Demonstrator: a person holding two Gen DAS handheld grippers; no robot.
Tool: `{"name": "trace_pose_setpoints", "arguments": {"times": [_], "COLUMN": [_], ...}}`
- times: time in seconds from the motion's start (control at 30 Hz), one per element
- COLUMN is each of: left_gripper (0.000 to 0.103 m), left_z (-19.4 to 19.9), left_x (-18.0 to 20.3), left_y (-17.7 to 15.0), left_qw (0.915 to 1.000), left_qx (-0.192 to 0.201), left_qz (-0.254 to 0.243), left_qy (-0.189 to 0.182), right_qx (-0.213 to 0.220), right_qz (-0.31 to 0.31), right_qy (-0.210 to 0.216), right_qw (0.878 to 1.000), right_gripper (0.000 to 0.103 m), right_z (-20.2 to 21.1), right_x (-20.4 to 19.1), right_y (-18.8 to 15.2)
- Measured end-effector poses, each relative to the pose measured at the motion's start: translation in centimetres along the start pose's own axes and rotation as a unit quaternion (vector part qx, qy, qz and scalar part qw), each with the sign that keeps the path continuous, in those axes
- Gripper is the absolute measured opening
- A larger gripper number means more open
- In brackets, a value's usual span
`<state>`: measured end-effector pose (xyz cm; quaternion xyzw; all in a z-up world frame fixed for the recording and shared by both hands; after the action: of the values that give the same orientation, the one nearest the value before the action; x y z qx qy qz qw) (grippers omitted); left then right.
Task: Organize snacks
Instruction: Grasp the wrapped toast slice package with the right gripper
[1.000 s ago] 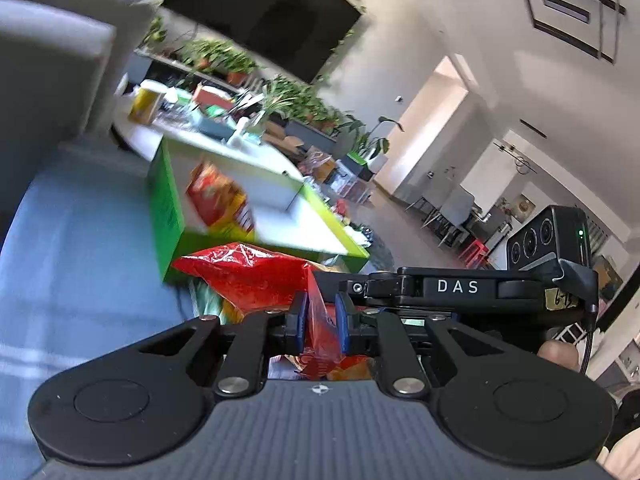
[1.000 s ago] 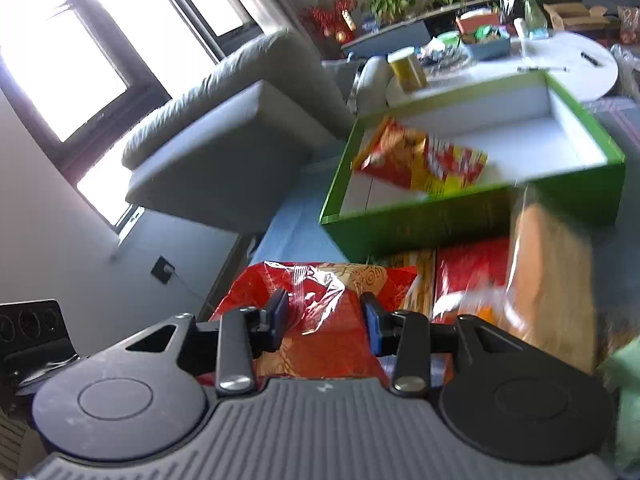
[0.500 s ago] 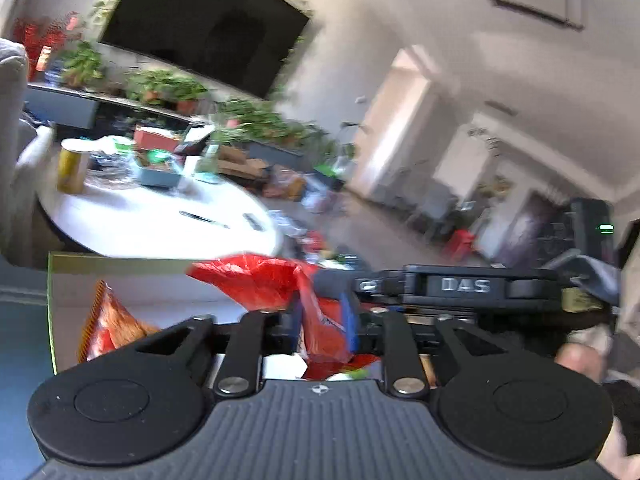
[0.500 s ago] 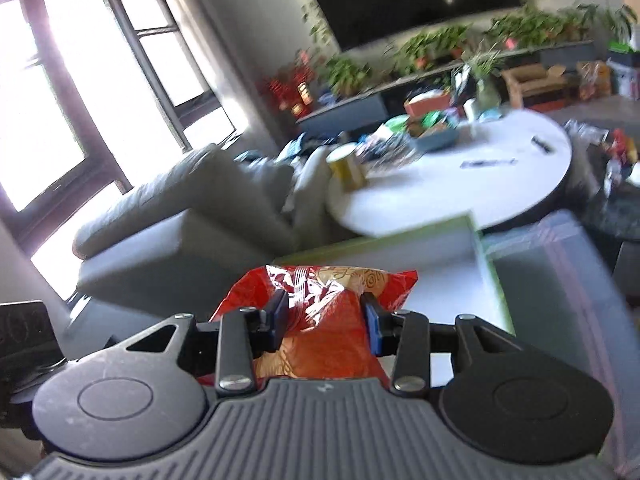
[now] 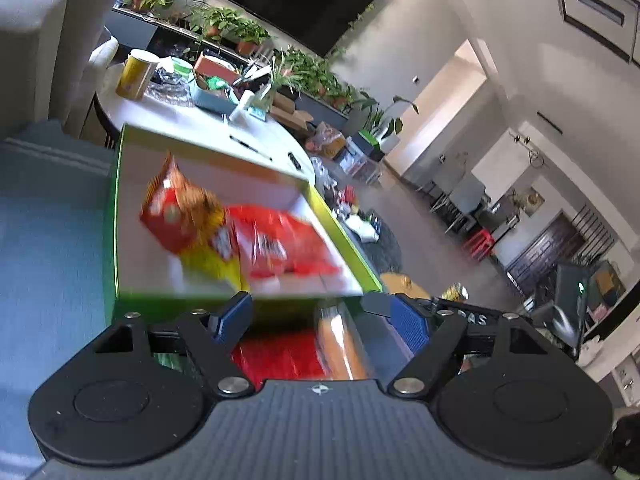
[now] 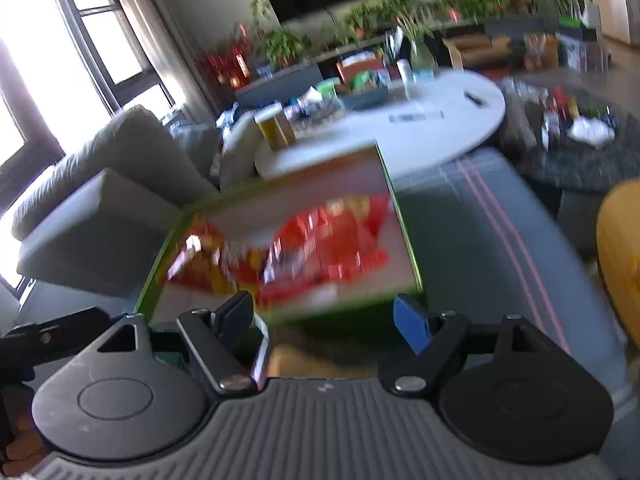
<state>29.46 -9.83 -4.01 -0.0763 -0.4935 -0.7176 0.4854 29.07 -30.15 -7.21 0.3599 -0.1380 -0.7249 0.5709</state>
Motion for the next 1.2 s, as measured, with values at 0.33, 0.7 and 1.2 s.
{"name": "trace_pose_setpoints", "arguments": {"times": [0.33, 0.7, 1.2], "left_gripper": [0.074, 0.075, 0.038], "left_z": [-0.6, -2.6, -7.6], "left_x": [3.1, 8.0, 7.8], "left_y": [-6.6, -5.7, -6.8], "left_qw": [0.9972, 0.9934, 0.9799], "left_qx": [-0.071, -0.05, -0.086], "left_qz": [-0.014, -0.103, -0.155], "left_qy": [-0.018, 0.011, 0.091], "right_qx": [-0.068, -0.105, -0.163], "right_qz": [-0.07, -0.087, -0.057], "right_qy": [0.049, 0.044, 0.028], "right_qw": [0.994, 0.99, 0.985], "right_gripper": [0.076, 0.079, 0.069], "right_z": [0.7, -0.3, -4.3], "right_x": [-0.2, 0.5, 1.2], "right_y": [-4.0, -3.0, -3.1]}}
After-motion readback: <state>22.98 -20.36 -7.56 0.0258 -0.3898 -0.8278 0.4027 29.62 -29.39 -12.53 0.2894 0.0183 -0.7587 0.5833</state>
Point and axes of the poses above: each gripper's, at about its wrist camera, not at the fingertips, and z roughly against the way its jaws point, x to its right, y to its top, the point moved 7 cm from there along -z, roughly the way its jaws point, and after that the axes turned 6 degrees about -x, right-handed, at the moved point
